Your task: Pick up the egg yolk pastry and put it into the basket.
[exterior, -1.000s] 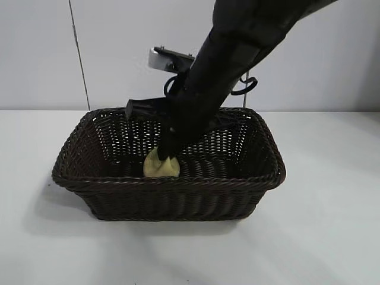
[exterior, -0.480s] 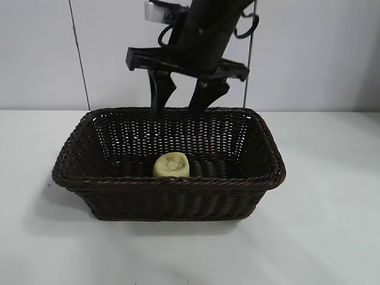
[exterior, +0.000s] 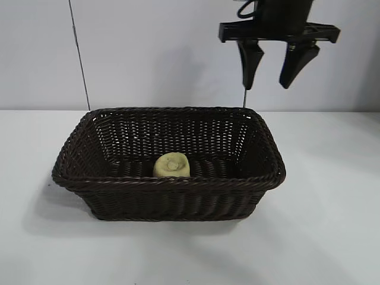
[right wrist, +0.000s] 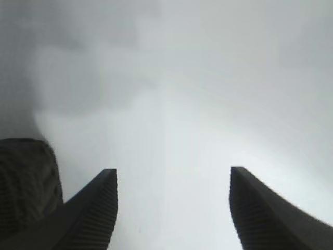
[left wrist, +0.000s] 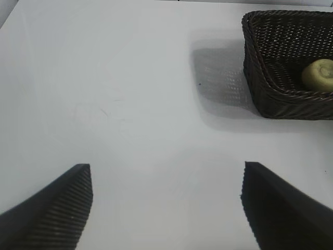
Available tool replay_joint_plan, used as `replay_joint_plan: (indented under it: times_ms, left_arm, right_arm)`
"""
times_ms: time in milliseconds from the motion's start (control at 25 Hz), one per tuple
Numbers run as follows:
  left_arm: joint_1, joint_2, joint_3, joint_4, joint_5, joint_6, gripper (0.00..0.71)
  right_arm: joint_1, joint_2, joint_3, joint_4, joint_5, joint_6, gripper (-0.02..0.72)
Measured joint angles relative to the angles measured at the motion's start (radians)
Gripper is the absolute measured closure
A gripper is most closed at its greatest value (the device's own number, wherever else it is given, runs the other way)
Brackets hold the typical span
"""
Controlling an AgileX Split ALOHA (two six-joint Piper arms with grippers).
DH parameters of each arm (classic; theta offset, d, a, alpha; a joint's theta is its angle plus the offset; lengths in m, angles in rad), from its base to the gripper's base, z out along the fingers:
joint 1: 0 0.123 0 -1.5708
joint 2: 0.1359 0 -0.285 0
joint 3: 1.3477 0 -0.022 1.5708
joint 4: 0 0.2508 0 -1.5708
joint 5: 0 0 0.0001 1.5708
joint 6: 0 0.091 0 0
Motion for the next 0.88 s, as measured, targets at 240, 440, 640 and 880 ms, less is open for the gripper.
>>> replay_joint_plan:
  times_ms: [240, 440, 640, 880]
  left_arm:
    - [0.000, 0.000, 0.000, 0.000, 0.000, 0.000, 0.139]
    - [0.000, 0.000, 0.000, 0.000, 0.000, 0.000, 0.139]
    - [0.000, 0.000, 0.000, 0.000, 0.000, 0.000, 0.139]
    - [0.000, 0.000, 0.000, 0.000, 0.000, 0.000, 0.139]
  right_arm:
    - [-0.026, -0.067, 0.092, -0.001, -0.001, -0.047, 0.249]
    - [-0.026, -0.225, 0.323, 0.008, -0.001, -0.053, 0.249]
    - [-0.025, -0.467, 0.617, 0.010, -0.003, -0.062, 0.249]
    - [-0.025, -0.795, 0.968, 0.022, -0.011, -0.070, 0.249]
